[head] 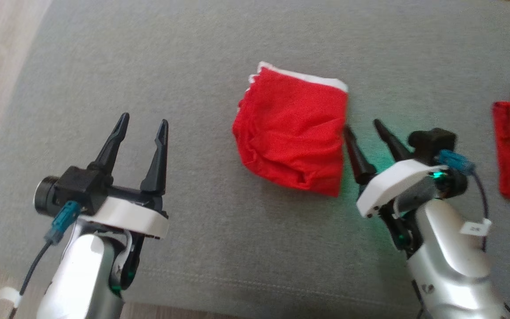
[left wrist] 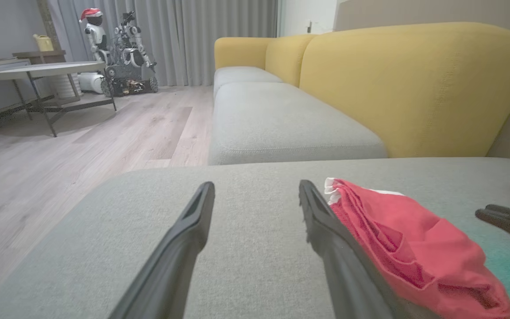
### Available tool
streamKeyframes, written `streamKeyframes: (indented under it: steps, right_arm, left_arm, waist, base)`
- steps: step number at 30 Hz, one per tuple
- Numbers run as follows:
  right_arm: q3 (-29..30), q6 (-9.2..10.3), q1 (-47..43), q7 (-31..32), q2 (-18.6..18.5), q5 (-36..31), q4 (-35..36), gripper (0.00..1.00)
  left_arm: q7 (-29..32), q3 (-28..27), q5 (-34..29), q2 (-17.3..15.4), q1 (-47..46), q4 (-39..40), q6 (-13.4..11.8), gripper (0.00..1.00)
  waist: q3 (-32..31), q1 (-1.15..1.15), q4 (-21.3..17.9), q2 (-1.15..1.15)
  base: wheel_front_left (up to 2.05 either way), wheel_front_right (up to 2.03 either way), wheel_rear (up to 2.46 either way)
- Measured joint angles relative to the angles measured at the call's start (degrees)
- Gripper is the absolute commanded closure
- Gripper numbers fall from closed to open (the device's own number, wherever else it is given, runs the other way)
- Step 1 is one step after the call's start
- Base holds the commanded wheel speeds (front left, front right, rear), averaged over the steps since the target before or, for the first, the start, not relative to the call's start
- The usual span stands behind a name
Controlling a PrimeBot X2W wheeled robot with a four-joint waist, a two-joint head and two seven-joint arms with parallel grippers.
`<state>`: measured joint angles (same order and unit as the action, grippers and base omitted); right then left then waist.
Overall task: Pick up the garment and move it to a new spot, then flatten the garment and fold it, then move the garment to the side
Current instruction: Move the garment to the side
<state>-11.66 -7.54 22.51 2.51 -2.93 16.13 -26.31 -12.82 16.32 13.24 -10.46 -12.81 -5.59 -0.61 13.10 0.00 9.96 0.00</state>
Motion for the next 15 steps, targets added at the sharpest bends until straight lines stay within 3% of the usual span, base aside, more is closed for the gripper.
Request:
streamKeyframes:
  steps: [6,10,11,12,13,15]
  right_arm:
    - [-4.0,0.0,2.6,-0.5,-0.2,5.5,-10.7,0.0]
    - [-6.4,0.0,4.8,-0.8,-0.7,8.7,-14.1,0.0]
    - [-7.1,0.0,5.4,-0.7,-0.8,9.3,-14.6,0.55]
    - [-7.7,0.0,5.9,-0.7,-0.9,10.1,-15.0,0.55]
    - [-8.4,0.0,6.4,-0.8,-0.9,10.6,-15.5,0.95]
    - [-9.5,0.0,6.9,-1.0,-0.9,10.7,-16.2,1.0]
  left_arm:
    - [-1.0,0.6,0.0,1.2,-1.4,-2.4,0.4,0.0]
    - [-1.4,0.5,0.0,1.3,-1.4,-2.9,0.4,0.0]
    - [-1.4,0.5,0.0,1.3,-1.4,-3.0,0.4,0.0]
    - [-1.4,0.4,0.0,1.3,-1.4,-3.1,0.4,0.0]
    - [-1.4,0.3,0.0,1.3,-1.4,-3.1,0.4,0.0]
    - [-1.5,0.1,0.0,1.3,-1.4,-3.1,0.4,0.0]
  waist:
    - [2.0,0.0,3.7,0.0]
    - [2.3,0.0,4.2,0.0]
    - [2.2,0.0,4.0,0.0]
    - [2.2,0.0,3.9,0.0]
    - [2.2,0.0,3.6,0.0]
    - [2.2,0.0,3.0,0.0]
  base:
    - [0.0,0.0,0.0]
    - [0.0,0.0,0.0]
    - [0.0,0.0,0.0]
    - [0.0,0.0,0.0]
    - [0.0,0.0,0.0]
    - [0.0,0.0,0.0]
